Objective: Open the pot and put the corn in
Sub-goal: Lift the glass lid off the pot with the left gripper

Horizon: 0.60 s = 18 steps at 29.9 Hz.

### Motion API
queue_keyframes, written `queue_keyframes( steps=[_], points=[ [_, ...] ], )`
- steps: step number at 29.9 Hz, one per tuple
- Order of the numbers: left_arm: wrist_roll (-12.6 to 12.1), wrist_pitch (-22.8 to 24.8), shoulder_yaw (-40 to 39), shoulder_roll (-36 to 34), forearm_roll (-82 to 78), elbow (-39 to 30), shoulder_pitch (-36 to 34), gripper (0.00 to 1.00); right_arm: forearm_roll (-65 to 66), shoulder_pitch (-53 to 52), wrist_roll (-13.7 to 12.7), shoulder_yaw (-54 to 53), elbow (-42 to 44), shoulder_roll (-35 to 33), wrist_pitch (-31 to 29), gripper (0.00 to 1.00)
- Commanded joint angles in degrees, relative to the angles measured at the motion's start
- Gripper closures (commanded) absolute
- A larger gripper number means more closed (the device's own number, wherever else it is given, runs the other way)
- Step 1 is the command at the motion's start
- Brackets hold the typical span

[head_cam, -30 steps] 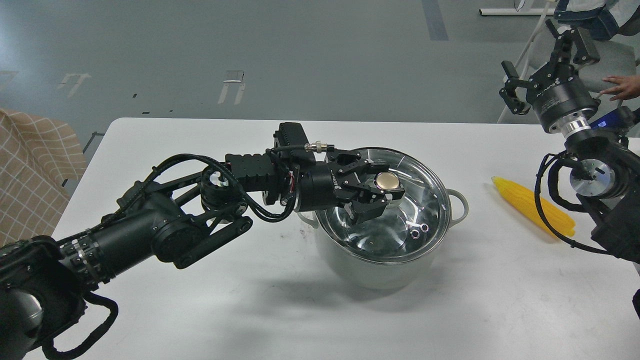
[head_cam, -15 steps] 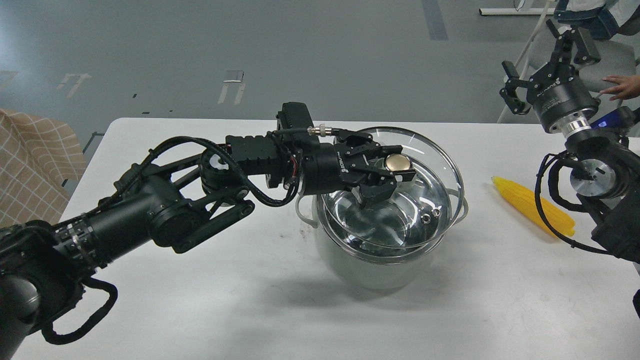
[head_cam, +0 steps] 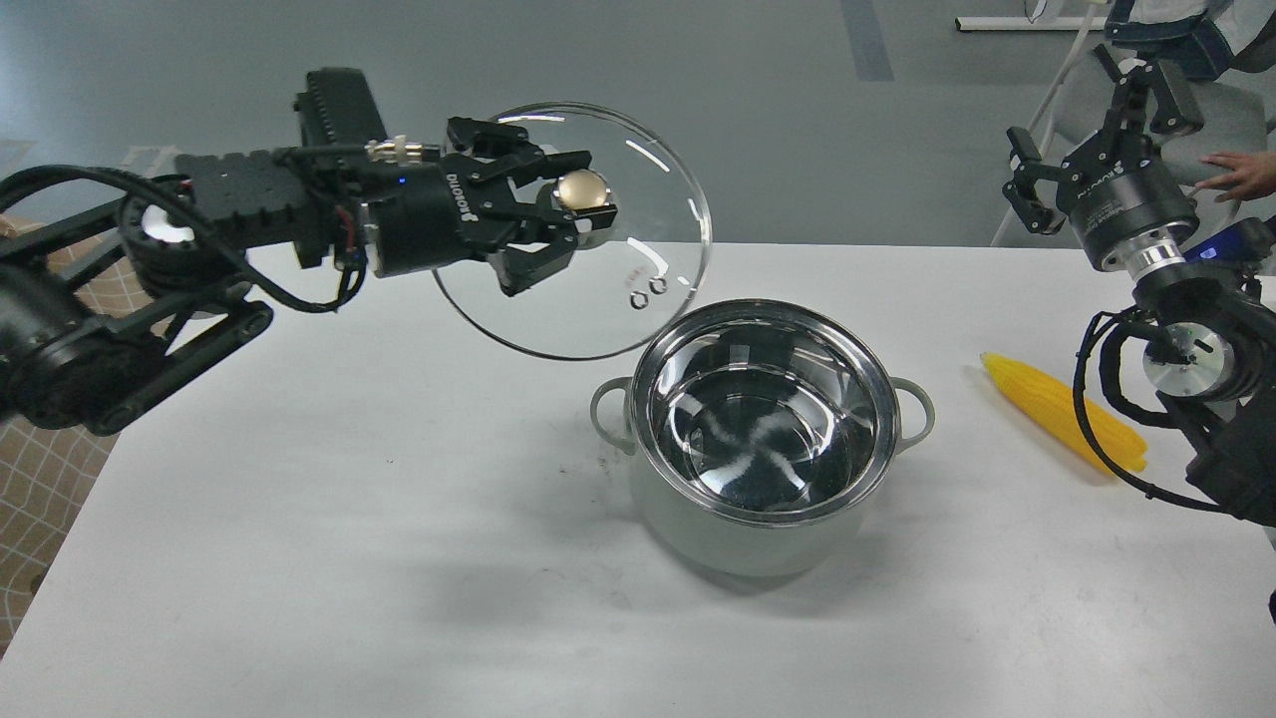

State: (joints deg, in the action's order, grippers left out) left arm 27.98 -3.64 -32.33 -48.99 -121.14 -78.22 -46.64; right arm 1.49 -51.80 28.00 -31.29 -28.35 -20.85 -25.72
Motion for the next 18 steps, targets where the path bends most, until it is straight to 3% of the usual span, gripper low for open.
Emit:
queue_keyframes(
  steps=[1, 6, 12, 18],
  points=[
    [0.0, -7.0, 0.1, -5.4, 4.5, 0.6, 7.7, 0.75, 0.0, 0.0, 0.0, 0.0, 0.0, 0.1, 0.0, 0.00],
    [0.0, -16.6, -0.5, -6.6, 8.0, 3.3, 19.4, 0.73, 0.3, 0.1, 0.0, 0.0, 0.1, 0.1, 0.0, 0.00],
    [0.0, -24.4, -0.6, -4.5, 10.4, 8.9, 26.9, 0.73, 0.4, 0.1, 0.0, 0.1, 0.4, 0.0, 0.0, 0.00],
    [0.0, -24.4, 0.5, 1.3, 10.5, 18.6, 30.2, 0.73, 0.4, 1.0, 0.0, 0.1, 0.4, 0.0, 0.0, 0.00]
  ],
)
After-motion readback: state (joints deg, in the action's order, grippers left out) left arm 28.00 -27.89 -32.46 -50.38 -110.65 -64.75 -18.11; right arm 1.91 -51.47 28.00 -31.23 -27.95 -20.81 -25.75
